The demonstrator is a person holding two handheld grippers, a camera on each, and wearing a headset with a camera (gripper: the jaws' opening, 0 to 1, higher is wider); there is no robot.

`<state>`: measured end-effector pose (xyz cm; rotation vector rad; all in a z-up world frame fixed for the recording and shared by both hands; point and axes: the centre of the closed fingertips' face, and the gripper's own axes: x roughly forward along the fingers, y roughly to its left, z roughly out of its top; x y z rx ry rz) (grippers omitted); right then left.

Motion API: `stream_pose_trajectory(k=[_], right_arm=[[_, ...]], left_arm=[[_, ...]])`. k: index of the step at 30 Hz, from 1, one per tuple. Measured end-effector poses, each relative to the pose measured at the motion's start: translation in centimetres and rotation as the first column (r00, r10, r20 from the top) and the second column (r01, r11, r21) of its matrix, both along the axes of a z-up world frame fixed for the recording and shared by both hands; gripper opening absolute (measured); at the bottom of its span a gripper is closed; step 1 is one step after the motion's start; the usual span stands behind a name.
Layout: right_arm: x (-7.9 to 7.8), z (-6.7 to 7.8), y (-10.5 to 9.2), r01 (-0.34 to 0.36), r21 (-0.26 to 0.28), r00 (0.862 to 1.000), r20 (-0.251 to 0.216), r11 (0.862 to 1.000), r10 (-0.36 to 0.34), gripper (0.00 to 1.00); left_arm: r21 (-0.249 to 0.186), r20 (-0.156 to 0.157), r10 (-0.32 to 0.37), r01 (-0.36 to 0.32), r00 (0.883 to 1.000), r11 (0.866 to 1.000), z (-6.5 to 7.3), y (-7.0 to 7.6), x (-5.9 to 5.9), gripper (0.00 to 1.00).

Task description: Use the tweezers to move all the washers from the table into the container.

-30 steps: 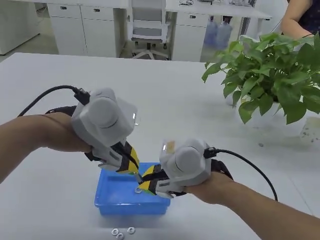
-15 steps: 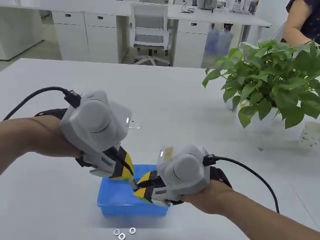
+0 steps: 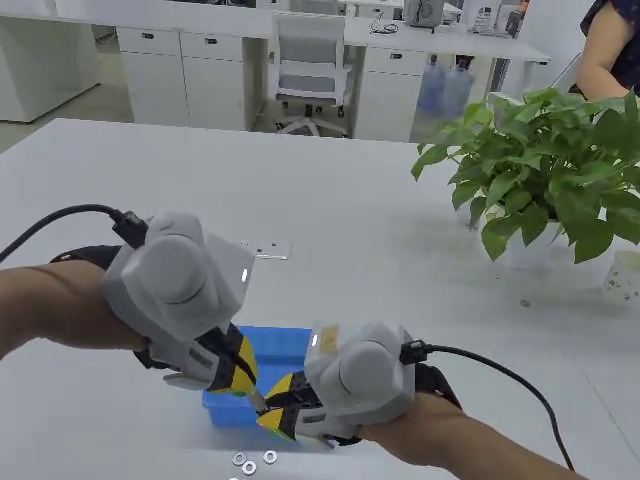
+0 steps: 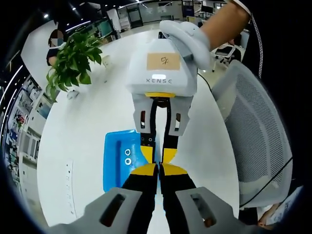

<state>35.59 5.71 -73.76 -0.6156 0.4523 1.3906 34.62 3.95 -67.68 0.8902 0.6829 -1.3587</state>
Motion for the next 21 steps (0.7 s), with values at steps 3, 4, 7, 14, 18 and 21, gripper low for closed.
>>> stream_pose_trajectory(k=[3, 4, 7, 14, 18, 21], right_arm=[[-0.6, -0.3, 0.2, -0.007, -0.001, 1.0, -0.004, 1.0, 0.007, 0.11], [-0.8, -0.5, 0.3, -0.007, 0.001, 1.0, -0.009, 1.0, 0.007, 0.11], [-1.2, -0.8, 0.4, -0.005, 0.0, 1.0, -0.015, 1.0, 0.005, 0.11], [-2.1, -1.6, 1.1, -0.006, 0.005, 1.0, -0.03, 1.0, 0.006, 0.11], [-2.5, -2.0, 1.4, -0.01, 0.004, 0.999, -0.036, 1.0, 0.01, 0.11], [-2.8, -2.3, 1.6, -0.014, 0.002, 0.999, -0.041, 1.0, 0.014, 0.11]], left_arm=[[0.007, -0.007, -0.003, 0.003, 1.0, 1.0, -0.3, 0.1, -0.5, 0.06], [0.01, -0.01, -0.004, 0.004, 1.0, 1.0, -0.4, 0.1, -0.6, 0.06], [0.019, -0.016, -0.006, 0.006, 1.0, 1.0, -0.8, 0.3, -1.0, 0.06], [0.036, -0.028, -0.005, 0.006, 1.0, 0.999, -1.4, 0.9, -2.0, 0.06], [0.044, -0.035, -0.005, 0.006, 0.999, 0.999, -1.8, 1.2, -2.5, 0.06], [0.051, -0.04, -0.004, 0.006, 0.999, 0.999, -2.1, 1.4, -2.7, 0.06]])
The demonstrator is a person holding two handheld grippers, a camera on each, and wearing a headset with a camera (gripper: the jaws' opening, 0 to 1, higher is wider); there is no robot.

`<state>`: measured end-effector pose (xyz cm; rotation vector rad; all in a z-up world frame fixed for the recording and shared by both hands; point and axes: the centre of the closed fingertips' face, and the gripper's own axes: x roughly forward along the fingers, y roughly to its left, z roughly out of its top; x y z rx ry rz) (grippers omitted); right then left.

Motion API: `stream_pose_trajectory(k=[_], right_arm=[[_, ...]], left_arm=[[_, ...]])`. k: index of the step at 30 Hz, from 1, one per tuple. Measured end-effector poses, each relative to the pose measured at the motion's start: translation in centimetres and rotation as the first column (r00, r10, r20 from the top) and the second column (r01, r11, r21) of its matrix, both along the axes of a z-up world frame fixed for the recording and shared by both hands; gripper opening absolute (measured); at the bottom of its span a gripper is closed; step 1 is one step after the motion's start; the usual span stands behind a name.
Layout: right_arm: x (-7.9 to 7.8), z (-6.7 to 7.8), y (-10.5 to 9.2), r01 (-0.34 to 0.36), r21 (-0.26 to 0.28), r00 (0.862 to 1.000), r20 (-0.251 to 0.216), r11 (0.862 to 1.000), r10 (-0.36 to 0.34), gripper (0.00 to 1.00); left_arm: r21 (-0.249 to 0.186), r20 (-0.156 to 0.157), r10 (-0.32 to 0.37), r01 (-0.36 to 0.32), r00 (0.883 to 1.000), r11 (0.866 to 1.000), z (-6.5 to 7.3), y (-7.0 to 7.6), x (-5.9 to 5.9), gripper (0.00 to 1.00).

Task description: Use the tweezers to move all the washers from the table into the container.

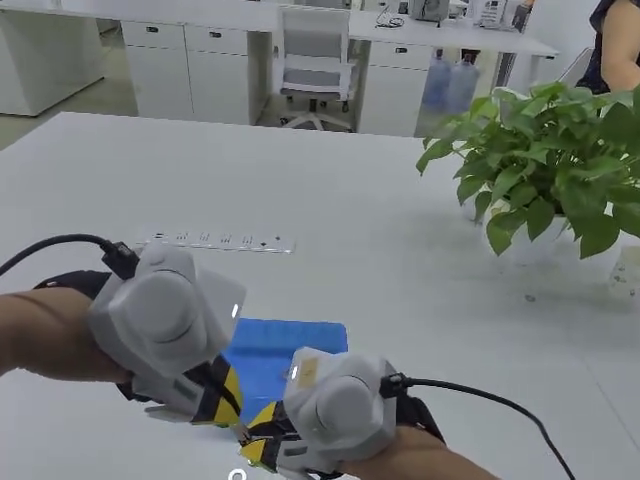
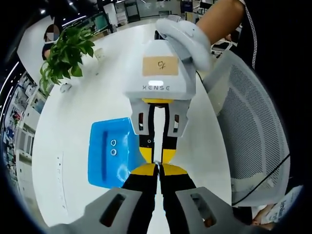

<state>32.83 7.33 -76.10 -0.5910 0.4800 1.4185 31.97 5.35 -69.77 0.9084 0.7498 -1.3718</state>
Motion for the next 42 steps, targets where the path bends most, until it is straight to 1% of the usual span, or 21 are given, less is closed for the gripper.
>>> stream_pose_trajectory(k=[5, 13, 19, 35, 36, 37, 42], right_arm=[[-0.6, -0.7, 0.4, -0.012, -0.008, 1.0, -0.009, 1.0, 0.012, 0.11], [-1.0, -1.4, 0.6, -0.012, -0.011, 1.0, -0.018, 1.0, 0.012, 0.11], [-1.5, -1.9, 0.9, -0.013, -0.011, 0.999, -0.033, 1.0, 0.012, 0.11], [-2.0, -3.3, 1.1, -0.017, -0.024, 0.998, -0.065, 1.0, 0.016, 0.11], [-2.1, -3.3, 1.1, -0.018, -0.024, 0.998, -0.066, 1.0, 0.016, 0.11], [-2.1, -3.4, 1.2, -0.019, -0.025, 0.998, -0.067, 1.0, 0.017, 0.11], [-1.9, -3.4, 1.2, -0.021, -0.024, 0.998, -0.067, 1.0, 0.019, 0.11]], left_arm=[[0.01, -0.01, -0.003, 0.003, 1.0, 1.0, -0.4, 0.2, -0.4, 0.06], [0.019, -0.02, -0.001, 0.002, 1.0, 1.0, -0.9, 0.6, -0.9, 0.06], [0.024, -0.03, 0.005, -0.004, 1.0, 1.0, -1.3, 0.9, -1.3, 0.06], [0.033, -0.052, 0.007, -0.006, 0.999, 0.999, -2.7, 1.2, -1.5, 0.06], [0.033, -0.053, 0.008, -0.006, 0.999, 0.999, -2.8, 1.2, -1.5, 0.06], [0.021, -0.055, 0.01, -0.009, 0.998, 1.0, -2.7, 1.1, -1.5, 0.06], [0.019, -0.052, 0.014, -0.013, 0.999, 1.0, -2.7, 1.1, -1.1, 0.06]])
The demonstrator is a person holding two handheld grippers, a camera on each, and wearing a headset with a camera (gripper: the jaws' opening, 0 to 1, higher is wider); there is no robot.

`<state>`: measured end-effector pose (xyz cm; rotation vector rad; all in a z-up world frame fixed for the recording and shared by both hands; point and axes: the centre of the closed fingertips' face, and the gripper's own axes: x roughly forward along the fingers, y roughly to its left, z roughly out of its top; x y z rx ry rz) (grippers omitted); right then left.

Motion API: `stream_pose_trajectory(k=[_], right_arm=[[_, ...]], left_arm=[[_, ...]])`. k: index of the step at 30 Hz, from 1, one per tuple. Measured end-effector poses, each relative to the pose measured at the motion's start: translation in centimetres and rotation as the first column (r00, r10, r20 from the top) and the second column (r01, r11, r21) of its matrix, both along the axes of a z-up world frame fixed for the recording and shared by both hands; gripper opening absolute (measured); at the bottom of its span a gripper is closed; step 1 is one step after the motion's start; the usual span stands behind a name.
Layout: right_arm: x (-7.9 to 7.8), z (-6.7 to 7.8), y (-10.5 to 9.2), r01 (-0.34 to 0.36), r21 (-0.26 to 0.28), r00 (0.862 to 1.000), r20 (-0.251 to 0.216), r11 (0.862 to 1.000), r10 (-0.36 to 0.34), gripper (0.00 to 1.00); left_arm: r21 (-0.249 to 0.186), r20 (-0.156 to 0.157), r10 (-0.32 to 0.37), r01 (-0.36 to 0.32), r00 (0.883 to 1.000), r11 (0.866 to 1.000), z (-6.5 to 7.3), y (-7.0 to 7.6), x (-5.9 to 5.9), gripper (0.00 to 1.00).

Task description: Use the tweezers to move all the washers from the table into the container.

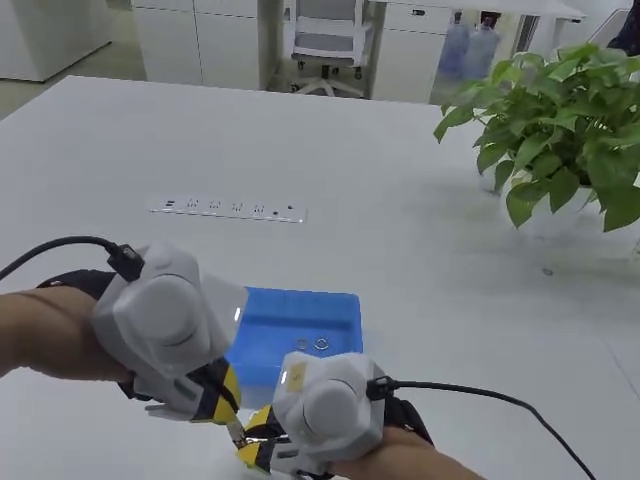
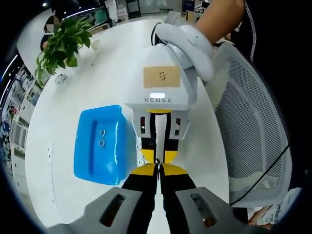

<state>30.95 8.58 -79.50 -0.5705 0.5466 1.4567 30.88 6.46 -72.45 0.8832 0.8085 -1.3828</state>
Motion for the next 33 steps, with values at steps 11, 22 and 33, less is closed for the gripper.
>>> stream_pose_trajectory(k=[11, 22, 33], right_arm=[[0.3, -0.1, -0.2, 0.022, 0.006, 0.999, -0.024, 1.0, -0.022, 0.11], [0.2, -0.1, -0.3, 0.041, 0.014, 0.998, -0.043, 0.999, -0.04, 0.08], [0.1, 0.1, -0.4, 0.043, 0.008, 0.998, -0.038, 0.999, -0.043, 0.08]], left_arm=[[-0.013, -0.012, -0.006, 0.006, 1.0, 1.0, 0.0, -0.6, 0.6, 0.06], [-0.028, -0.013, -0.01, 0.01, 1.0, 1.0, 0.0, -1.0, 0.2, 0.06], [-0.022, -0.007, -0.014, 0.014, 1.0, 1.0, 0.2, -0.8, 0.1, 0.06]])
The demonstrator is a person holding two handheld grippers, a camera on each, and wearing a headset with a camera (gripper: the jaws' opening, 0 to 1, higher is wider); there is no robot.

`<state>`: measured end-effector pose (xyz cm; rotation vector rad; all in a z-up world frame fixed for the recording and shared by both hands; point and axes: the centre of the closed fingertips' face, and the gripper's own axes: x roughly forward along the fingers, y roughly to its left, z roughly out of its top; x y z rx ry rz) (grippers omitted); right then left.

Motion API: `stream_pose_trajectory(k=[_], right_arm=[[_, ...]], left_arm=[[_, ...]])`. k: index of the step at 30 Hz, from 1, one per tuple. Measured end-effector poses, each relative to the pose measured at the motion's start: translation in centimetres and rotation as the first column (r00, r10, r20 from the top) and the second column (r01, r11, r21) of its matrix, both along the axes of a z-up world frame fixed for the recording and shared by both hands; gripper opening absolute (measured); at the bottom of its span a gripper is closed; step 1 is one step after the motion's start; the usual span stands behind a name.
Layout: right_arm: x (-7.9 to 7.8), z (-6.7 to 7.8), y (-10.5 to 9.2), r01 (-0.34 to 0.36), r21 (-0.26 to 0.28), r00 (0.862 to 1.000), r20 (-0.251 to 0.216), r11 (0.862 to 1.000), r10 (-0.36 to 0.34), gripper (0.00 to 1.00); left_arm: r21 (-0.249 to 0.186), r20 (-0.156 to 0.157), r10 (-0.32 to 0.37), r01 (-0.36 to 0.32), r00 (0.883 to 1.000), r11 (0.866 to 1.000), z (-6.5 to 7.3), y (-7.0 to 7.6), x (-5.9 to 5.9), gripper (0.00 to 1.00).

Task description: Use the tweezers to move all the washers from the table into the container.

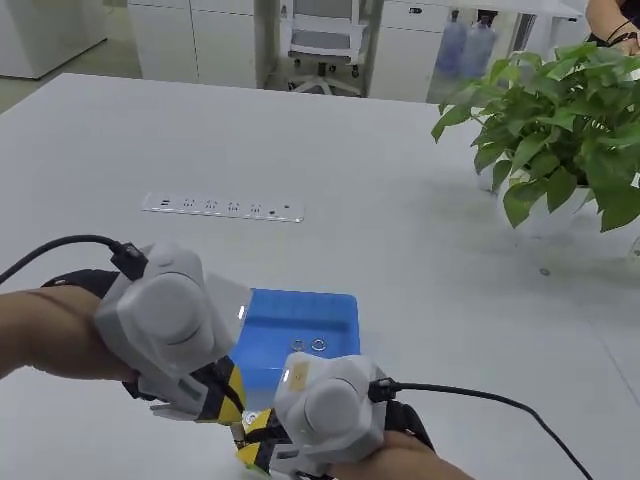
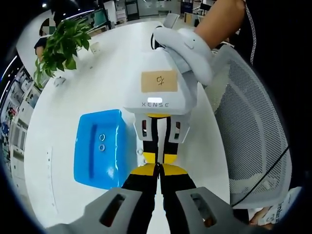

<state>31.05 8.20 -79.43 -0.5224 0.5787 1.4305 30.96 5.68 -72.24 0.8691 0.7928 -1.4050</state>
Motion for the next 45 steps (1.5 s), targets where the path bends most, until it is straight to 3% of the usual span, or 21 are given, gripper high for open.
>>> stream_pose_trajectory(k=[13, 26, 45], right_arm=[[0.6, 1.8, -0.2, 0.01, 0.013, 1.0, 0.013, 1.0, -0.011, 0.08], [2.1, 4.0, -0.7, 0.007, 0.013, 0.998, 0.061, 1.0, -0.008, 0.08], [5.3, 5.7, -1.5, 0.027, 0.01, 0.993, 0.111, 1.0, -0.027, 0.08]], left_arm=[[-0.011, 0.018, -0.004, 0.004, 1.0, 1.0, 1.8, -0.3, 0.7, 0.06], [-0.014, 0.055, -0.016, 0.017, 0.998, 1.0, 4.0, -0.8, 1.8, 0.06], [-0.017, 0.111, -0.032, 0.034, 0.993, 0.999, 5.7, -1.6, 4.6, 0.06]])
